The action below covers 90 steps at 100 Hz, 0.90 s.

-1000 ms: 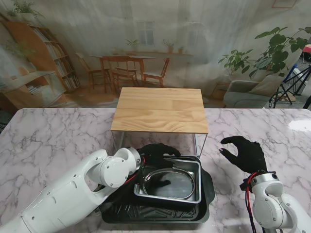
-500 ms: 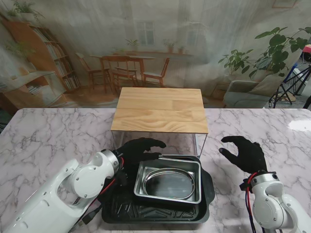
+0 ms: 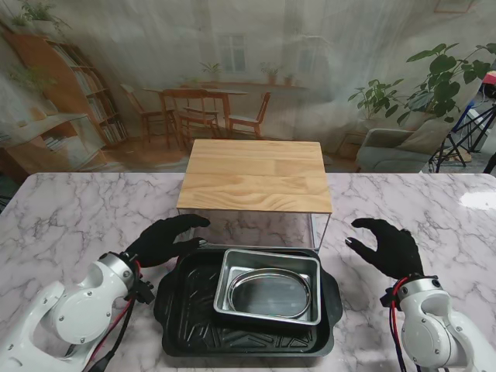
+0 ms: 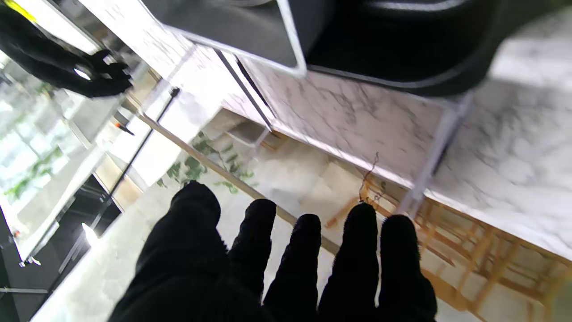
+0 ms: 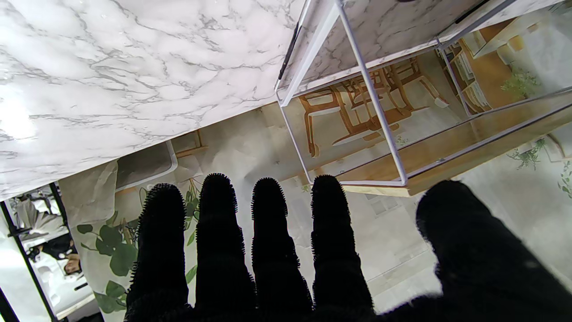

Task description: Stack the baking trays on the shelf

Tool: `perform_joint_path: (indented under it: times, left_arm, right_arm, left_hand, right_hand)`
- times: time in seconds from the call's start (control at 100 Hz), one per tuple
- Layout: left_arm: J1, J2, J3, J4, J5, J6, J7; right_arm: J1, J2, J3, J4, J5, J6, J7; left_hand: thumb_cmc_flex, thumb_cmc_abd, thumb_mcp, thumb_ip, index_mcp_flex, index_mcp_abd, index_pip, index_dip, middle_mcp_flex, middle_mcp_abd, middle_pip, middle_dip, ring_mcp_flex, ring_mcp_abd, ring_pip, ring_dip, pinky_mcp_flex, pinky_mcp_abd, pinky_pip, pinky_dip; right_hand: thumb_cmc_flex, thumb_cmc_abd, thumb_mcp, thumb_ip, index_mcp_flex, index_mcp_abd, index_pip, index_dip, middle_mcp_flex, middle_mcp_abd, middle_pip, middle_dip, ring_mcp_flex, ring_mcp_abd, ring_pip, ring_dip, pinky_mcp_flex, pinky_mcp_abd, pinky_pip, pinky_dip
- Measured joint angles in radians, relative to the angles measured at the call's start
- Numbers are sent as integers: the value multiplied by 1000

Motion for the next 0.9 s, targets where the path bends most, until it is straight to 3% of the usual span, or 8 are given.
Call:
perform_joint_path:
  times: [0.16, 0.26, 0.4, 0.49, 0.57, 0.73, 0.77, 0.9]
  left_arm:
    - [38, -18, -58, 11, -11, 8, 126]
    - [54, -25, -90, 15, -20, 8, 122]
    - [91, -26, -120, 17, -26, 14, 123]
    - [121, -26, -132, 16, -81, 54, 119]
    - [148, -26, -141, 13, -118, 94, 108]
    - [181, -26, -144, 12, -114, 133, 81]
    - [191, -25, -143, 6, -114, 156, 73]
    - [217, -21, -125, -9, -107, 191, 68]
  right_arm:
    - [-10, -1, 2, -4, 0, -1, -8]
    - [-18, -1, 4, -12, 6, 1, 0]
    - [-29, -1, 4, -28, 24, 10, 16]
    - [-41, 0, 7, -52, 29, 41, 57]
    - [-53, 2, 10, -73, 23, 65, 82]
    - [-81, 7, 14, -109, -18, 123, 101]
    - [-87, 8, 14, -117, -24, 142, 104]
    - [-105, 10, 11, -128, -43, 173, 107]
  left_hand:
    - [0, 15, 0, 0, 0, 6, -6, 1, 2, 1, 18, 37, 0, 0, 0, 15, -6, 3, 0, 0]
    - [0, 15, 0, 0, -1, 11, -7, 1, 1, 4, 18, 38, 0, -1, 0, 23, 16, 1, 0, 13]
    - [-22, 26, 0, 0, -40, 72, -57, -16, 0, 63, -23, -18, 42, -8, -5, 9, 91, -13, 78, 27]
    - [-39, 27, 0, 0, -51, 120, -78, -37, 0, 102, -24, -45, 56, 11, 1, 1, 116, -14, 116, 38]
    - [-52, 27, 0, 0, -51, 150, -83, -46, 0, 102, -24, -45, 79, 22, 45, 2, 137, -12, 155, 55]
    - [-76, 27, 0, 0, -51, 181, -84, -47, 16, 118, 15, 8, 99, 50, 132, 86, 159, 14, 240, 91]
    - [-76, 27, 0, 0, -50, 188, -84, -47, 28, 139, 15, 16, 107, 59, 153, 109, 166, 25, 259, 103]
    - [-90, 27, 0, 0, -22, 192, -70, -12, 74, 137, 64, 79, 144, 80, 227, 193, 202, 52, 351, 146]
  right_hand:
    - [0, 0, 0, 0, 0, 0, 0, 0, 0, 1, 0, -6, 0, 0, 0, 0, 13, 0, -4, 0]
    - [0, 0, 0, 0, -19, 12, -10, -23, 0, 24, -13, -18, 0, 0, 0, 0, 34, -13, -4, 0]
    - [0, 0, 0, 0, -17, 88, -24, -37, -1, 64, -36, -22, 2, 0, 0, 0, 59, -25, 25, 0]
    - [-12, -1, 0, 0, -17, 125, -24, -37, 2, 74, -33, -20, 34, 23, 52, 18, 98, -28, 64, 0]
    - [-53, 14, -7, 0, -16, 135, -24, -38, 15, 87, 11, -2, 61, 38, 126, 52, 147, -28, 112, 12]
    - [-107, 39, -41, 0, -5, 147, -37, -38, 55, 101, 71, 19, 132, 61, 240, 120, 222, -17, 209, 57]
    - [-126, 53, -64, 0, 20, 149, -47, -38, 69, 110, 75, 21, 142, 71, 249, 138, 223, 1, 231, 70]
    - [-138, 81, -135, 0, 99, 149, -33, -10, 93, 111, 91, 51, 159, 74, 317, 191, 224, 14, 285, 108]
